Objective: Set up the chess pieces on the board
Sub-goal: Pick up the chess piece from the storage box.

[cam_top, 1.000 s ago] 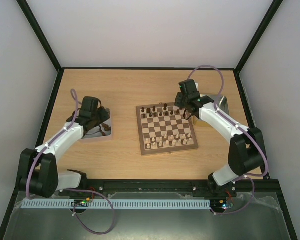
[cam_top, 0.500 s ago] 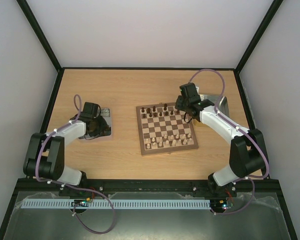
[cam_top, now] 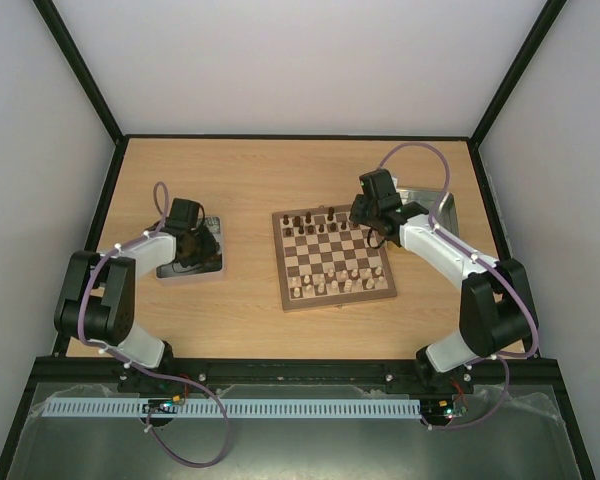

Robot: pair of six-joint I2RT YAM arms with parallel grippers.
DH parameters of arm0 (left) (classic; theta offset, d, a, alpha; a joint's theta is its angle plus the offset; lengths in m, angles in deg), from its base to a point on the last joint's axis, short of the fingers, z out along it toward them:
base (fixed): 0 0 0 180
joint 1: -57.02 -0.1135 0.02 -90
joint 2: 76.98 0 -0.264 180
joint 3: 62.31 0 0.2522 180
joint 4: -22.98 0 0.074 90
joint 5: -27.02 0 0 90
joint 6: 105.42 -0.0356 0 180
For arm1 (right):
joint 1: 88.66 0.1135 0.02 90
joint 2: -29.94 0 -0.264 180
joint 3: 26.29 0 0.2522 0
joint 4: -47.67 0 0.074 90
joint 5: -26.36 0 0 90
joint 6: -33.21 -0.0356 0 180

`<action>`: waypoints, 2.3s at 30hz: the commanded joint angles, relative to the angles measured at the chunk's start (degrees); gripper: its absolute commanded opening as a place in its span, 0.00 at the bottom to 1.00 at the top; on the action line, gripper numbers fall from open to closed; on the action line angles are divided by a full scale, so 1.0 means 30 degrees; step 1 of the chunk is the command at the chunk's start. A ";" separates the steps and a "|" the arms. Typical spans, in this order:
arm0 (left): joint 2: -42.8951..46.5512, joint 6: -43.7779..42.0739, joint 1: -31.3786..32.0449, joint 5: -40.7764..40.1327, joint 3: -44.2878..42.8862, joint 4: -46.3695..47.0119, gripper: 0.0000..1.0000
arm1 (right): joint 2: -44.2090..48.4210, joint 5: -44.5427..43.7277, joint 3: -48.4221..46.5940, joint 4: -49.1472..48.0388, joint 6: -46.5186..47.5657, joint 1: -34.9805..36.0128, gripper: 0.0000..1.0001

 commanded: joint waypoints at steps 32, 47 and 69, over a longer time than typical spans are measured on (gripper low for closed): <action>-0.1665 0.1069 0.0112 0.0335 -0.1196 0.0488 0.32 | 0.1028 0.0030 0.0697 -0.0564 -0.0321 -0.0079 0.31; -0.1027 0.0154 0.0369 0.1291 -0.1174 -0.0112 0.32 | 0.1031 0.0158 0.0656 -0.0633 -0.0307 -0.0079 0.31; 0.2317 -0.1063 0.0803 -0.1539 -0.0972 -0.0801 0.02 | 0.1591 0.0449 0.0938 -0.0908 -0.0479 -0.0079 0.31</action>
